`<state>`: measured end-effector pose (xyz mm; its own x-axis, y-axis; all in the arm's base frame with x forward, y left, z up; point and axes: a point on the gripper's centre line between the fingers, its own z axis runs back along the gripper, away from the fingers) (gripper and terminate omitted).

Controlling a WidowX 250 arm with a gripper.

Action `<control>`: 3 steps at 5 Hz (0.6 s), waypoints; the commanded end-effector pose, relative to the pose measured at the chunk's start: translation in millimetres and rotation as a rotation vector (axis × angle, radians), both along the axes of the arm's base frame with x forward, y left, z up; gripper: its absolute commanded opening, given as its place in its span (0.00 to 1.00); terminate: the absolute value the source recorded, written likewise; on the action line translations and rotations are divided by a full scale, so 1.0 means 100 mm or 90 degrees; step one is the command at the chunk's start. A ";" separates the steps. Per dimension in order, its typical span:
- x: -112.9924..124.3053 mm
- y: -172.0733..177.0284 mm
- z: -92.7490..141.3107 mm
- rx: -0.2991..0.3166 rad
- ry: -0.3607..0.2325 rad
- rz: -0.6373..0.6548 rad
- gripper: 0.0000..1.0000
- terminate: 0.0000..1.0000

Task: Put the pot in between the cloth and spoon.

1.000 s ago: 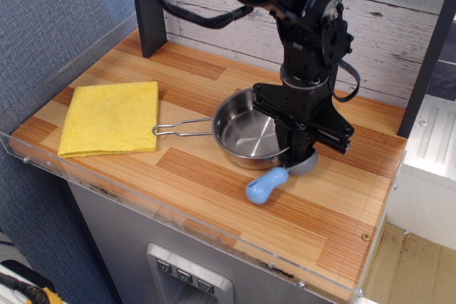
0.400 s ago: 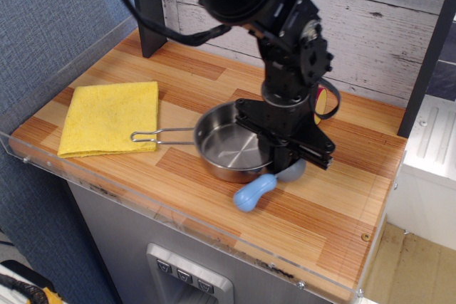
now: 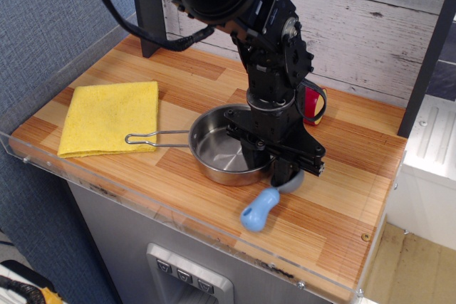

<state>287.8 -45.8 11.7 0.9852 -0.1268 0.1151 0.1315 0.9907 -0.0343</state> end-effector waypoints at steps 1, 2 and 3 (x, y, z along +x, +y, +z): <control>0.10 -0.11 0.46 -0.005 -0.073 -0.012 1.00 0.00; 0.10 -0.12 0.79 0.000 -0.114 -0.008 1.00 0.00; 0.08 -0.11 1.00 0.006 -0.136 0.006 1.00 0.00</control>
<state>294.7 -51.9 95.7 0.9592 -0.1131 0.2590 0.1156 0.9933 0.0057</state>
